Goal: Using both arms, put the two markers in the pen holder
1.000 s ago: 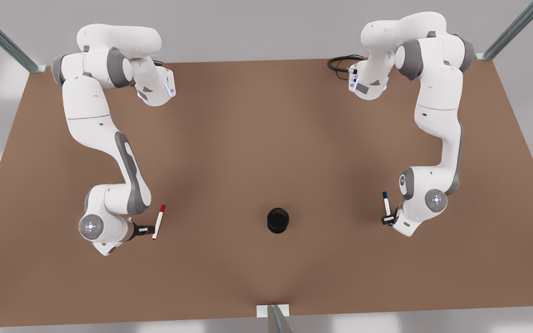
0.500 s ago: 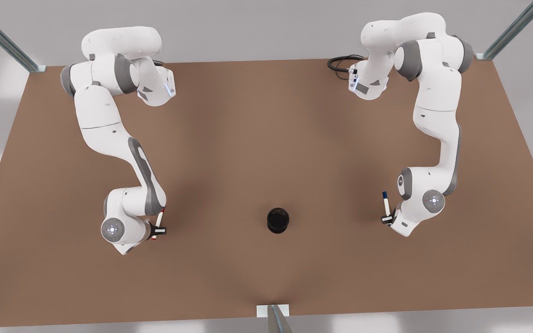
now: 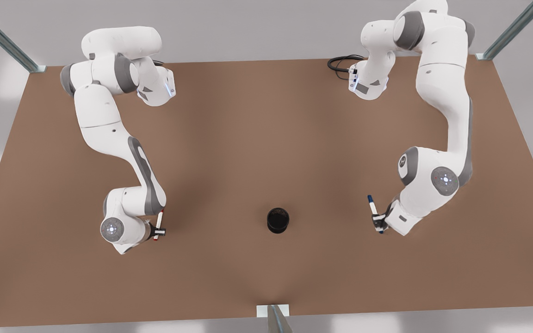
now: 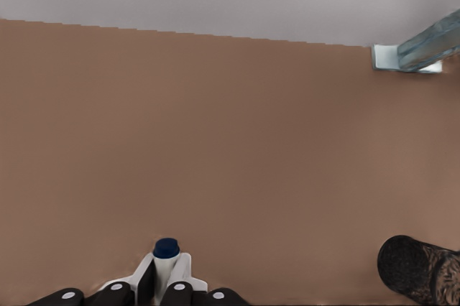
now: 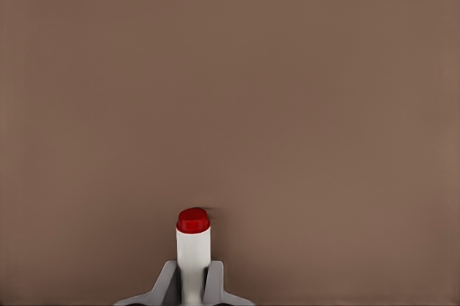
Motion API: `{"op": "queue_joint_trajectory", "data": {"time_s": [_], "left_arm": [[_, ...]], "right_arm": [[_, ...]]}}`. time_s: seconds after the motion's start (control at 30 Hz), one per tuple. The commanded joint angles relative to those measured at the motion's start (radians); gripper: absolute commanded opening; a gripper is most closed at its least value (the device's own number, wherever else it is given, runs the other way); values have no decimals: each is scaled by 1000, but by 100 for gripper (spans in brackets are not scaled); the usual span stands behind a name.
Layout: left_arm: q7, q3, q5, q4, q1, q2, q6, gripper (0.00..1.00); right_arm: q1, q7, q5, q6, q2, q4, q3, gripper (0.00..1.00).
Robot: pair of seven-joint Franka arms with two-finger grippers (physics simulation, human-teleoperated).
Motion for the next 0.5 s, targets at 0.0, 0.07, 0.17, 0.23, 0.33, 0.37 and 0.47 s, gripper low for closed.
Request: {"op": "queue_joint_trajectory", "data": {"time_s": [0.0, 0.07, 0.17, 0.23, 0.33, 0.37, 0.47], "left_arm": [[156, -72, -124, 33, 6, -9, -214, 21], [462, -137, -270, 31, 1, 3, 16, 21], [1150, -243, -526, 33, -34, 103, 486, 21], [1267, -307, -549, 41, -32, 136, 645, 21], [1399, -362, -548, 53, -39, 166, 794, 21], [1458, -362, -551, 51, -37, 167, 804, 21], [1553, -378, -552, 42, -39, 199, 857, 21]], "right_arm": [[3, 38, -10, -29, -45, 2, 1, 27], [5, 38, -10, -63, -124, 2, 15, 27], [8, 48, -10, -120, -245, 2, 65, 27], [6, 47, -10, -116, -302, 22, 119, 27], [9, 47, -16, -109, -302, 88, 182, 27], [35, 47, -15, -108, -302, 125, 182, 27], [78, 45, -15, -60, -295, 166, 180, 27]]}}
